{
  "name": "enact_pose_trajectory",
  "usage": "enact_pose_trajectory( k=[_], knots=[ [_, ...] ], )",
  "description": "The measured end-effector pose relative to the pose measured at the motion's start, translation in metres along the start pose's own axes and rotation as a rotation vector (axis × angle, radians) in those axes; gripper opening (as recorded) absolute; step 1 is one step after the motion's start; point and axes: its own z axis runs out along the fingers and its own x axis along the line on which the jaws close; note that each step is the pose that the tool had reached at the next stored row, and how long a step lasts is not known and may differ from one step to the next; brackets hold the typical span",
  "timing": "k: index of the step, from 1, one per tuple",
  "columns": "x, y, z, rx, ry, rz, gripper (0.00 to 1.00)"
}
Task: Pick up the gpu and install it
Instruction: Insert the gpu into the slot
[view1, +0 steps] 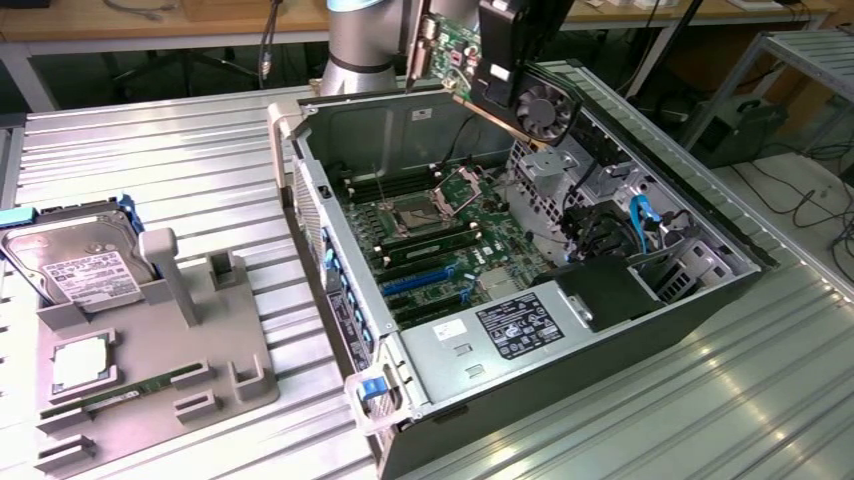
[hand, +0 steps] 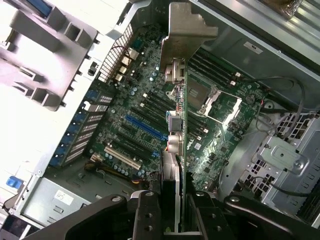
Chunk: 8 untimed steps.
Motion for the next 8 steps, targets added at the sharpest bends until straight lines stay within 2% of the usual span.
enact_pose_trajectory(
  k=[8],
  knots=[
    [0.0002, -0.0003, 0.0000, -0.0004, 0.0002, -0.032, 0.27]
  ],
)
